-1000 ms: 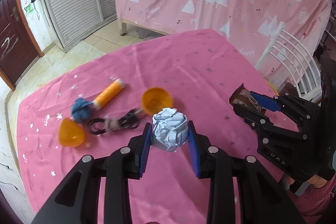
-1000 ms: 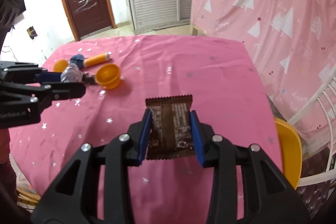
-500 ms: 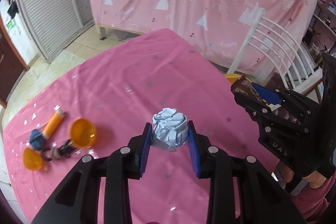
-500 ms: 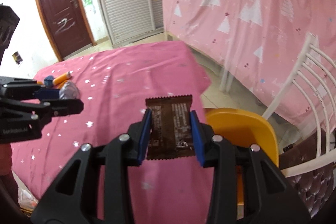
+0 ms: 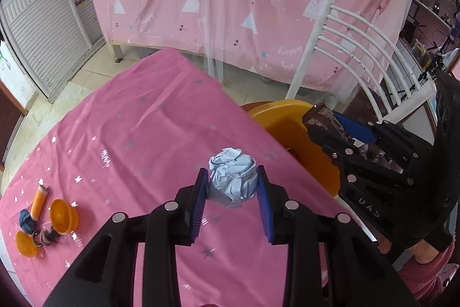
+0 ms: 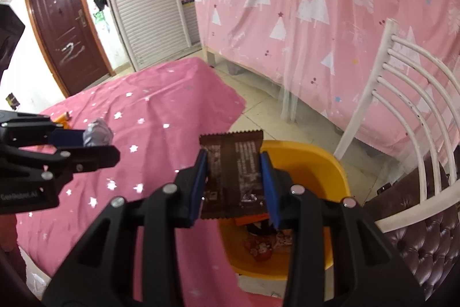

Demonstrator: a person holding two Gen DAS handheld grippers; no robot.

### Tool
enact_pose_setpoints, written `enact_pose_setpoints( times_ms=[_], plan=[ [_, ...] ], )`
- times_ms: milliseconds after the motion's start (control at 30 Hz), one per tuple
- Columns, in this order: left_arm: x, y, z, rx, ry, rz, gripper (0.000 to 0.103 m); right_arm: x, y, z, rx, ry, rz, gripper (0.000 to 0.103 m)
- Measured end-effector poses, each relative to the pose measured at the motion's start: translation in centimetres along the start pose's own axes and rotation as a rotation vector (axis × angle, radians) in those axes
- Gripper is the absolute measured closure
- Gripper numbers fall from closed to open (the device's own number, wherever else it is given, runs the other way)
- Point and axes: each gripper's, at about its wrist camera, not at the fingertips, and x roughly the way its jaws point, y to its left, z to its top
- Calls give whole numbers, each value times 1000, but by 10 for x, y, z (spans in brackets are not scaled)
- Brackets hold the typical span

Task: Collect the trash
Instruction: 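Carry the paper ball and wrapper over the yellow bin and open both tools, then move both open tools back over the yarn ball and orange cups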

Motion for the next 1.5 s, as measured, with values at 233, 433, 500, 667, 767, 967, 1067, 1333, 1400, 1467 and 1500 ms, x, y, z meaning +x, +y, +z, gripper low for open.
enact_pose_setpoints(
  times_ms=[233,433,500,667,767,967,1067,1333,1400,1467,1500],
  plan=[
    [23,-24,22,-25,32,-37,75,8,-40,-7,77,13,-27,68],
    [43,-49,39,-51,43,-54,75,22,-65,-15,133,46,-18,68],
    [50,-56,43,-56,48,-48,75,29,-71,-19,149,67,-9,67],
    [63,-69,50,-65,63,-32,54,36,-80,-23,179,92,2,66],
    [67,-71,51,-75,60,-32,38,36,-84,-22,193,88,0,53],
    [64,-63,45,-101,57,-24,37,33,-81,-24,194,81,3,38],
    [55,-52,41,-122,46,-30,37,31,-74,-25,176,77,0,38],
    [16,-13,32,-170,-19,-22,37,21,-43,-15,114,56,-4,38],
    [7,-2,31,-188,-36,-22,36,17,-32,-10,95,47,-5,38],
    [-4,12,27,-207,-56,-16,36,13,-21,-4,72,39,-4,38],
    [-8,16,25,-213,-63,-13,36,11,-14,-1,61,34,-3,38]
  ],
)
